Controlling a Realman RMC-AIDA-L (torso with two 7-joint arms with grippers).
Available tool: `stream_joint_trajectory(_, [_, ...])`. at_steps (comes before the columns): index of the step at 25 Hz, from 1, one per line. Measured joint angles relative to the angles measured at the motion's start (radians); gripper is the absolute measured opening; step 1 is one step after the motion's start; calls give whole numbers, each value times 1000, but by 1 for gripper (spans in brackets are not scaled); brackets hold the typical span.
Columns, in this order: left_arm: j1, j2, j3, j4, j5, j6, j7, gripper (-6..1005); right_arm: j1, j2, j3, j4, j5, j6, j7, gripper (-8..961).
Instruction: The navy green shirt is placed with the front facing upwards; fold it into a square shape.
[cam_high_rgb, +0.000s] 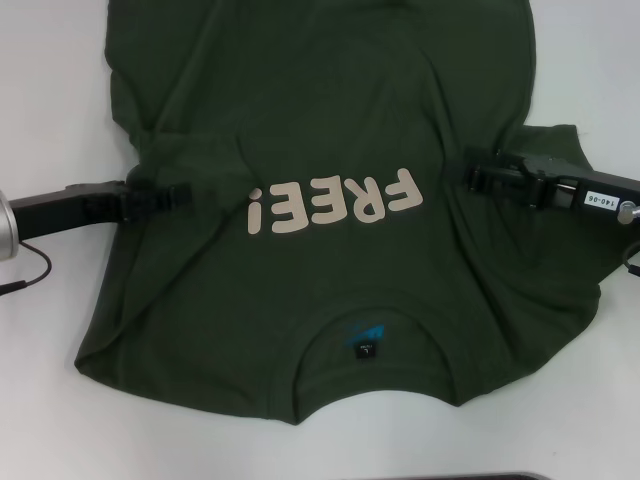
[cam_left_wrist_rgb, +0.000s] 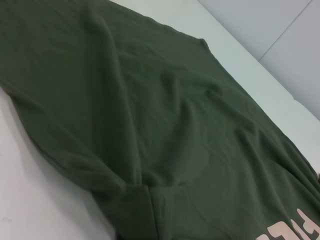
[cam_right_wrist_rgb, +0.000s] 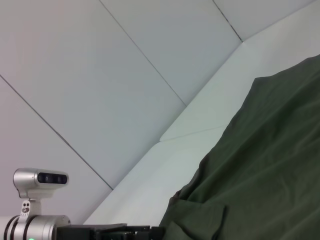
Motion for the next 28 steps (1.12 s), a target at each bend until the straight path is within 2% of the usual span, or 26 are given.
stream_joint_trajectory(23, [0, -2, 55, -6, 0, 5, 0, 825, -3, 0, 1, -1, 0, -2, 0, 883])
stream_joint_trajectory(28, [-1, -2, 55, -3, -3, 63, -1, 825, -3, 0, 1, -1, 0, -2, 0, 883])
